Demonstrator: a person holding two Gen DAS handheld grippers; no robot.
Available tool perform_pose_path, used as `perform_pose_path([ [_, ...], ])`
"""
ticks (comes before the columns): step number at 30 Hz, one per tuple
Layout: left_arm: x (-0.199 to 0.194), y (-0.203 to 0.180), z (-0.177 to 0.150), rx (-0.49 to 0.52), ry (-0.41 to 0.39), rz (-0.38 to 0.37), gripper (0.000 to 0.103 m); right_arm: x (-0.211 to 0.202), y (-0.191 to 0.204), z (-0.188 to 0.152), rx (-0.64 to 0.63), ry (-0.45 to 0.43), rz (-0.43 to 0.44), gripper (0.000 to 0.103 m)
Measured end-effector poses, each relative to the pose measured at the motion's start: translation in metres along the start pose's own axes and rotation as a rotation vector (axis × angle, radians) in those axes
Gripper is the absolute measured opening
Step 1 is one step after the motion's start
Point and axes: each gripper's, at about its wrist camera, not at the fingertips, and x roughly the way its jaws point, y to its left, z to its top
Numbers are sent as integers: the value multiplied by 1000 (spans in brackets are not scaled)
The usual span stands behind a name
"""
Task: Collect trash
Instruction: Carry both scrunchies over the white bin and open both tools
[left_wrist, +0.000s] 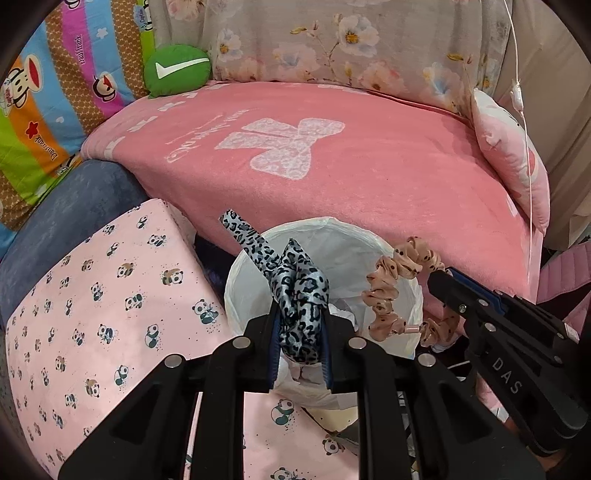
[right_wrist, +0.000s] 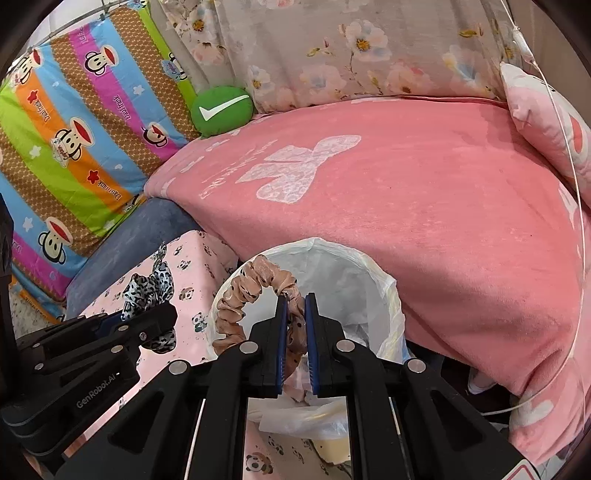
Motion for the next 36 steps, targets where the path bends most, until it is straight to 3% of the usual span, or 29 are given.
perform_pose_path([
  [3, 1, -4, 2, 7, 0, -14, 21, -1, -5, 2, 6, -4, -8, 11],
  [7, -2, -4, 4, -5, -29, 21, 62, -1, -10, 4, 10, -6, -15, 11],
  [8, -4, -2, 4, -9, -41, 29, 66, 0, -10, 5, 10, -7, -16, 11],
  [20, -6, 20, 1, -56, -43, 76, 66, 5, -2, 9, -20, -3, -9, 11],
  [36, -10, 40, -8, -99, -46, 118, 72, 12, 27, 8, -64, 0, 2, 22],
])
